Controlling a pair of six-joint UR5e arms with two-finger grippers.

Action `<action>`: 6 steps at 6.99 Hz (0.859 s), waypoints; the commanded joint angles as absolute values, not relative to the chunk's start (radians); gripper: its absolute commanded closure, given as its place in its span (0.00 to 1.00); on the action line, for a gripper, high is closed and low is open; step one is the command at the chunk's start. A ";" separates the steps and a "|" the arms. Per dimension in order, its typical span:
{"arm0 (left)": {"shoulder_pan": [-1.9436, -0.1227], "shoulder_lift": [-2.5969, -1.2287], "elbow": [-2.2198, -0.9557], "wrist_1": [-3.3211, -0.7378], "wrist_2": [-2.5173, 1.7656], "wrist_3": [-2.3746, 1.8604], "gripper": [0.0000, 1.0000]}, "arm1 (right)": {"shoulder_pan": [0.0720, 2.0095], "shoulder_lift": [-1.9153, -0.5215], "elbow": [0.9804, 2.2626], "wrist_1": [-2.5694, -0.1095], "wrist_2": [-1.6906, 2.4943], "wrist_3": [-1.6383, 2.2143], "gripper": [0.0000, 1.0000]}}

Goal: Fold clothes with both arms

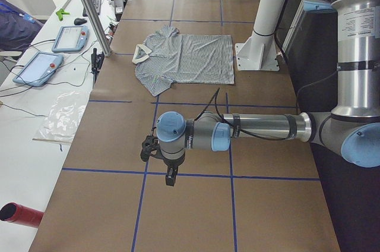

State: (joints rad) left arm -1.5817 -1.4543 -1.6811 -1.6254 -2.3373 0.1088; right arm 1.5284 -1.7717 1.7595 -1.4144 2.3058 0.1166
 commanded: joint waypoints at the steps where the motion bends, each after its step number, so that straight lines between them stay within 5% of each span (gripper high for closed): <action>1: -1.565 -1.457 -1.695 -1.629 -2.338 0.107 0.00 | 1.526 -1.775 1.758 -1.407 2.310 0.115 0.00; 3: -1.562 -1.469 -1.701 -1.685 -2.318 0.109 0.00 | 1.526 -1.754 1.770 -1.402 2.325 0.118 0.00; 6: -1.563 -1.538 -1.660 -2.176 -2.313 0.101 0.00 | 1.525 -1.623 1.784 -1.393 2.344 0.117 0.00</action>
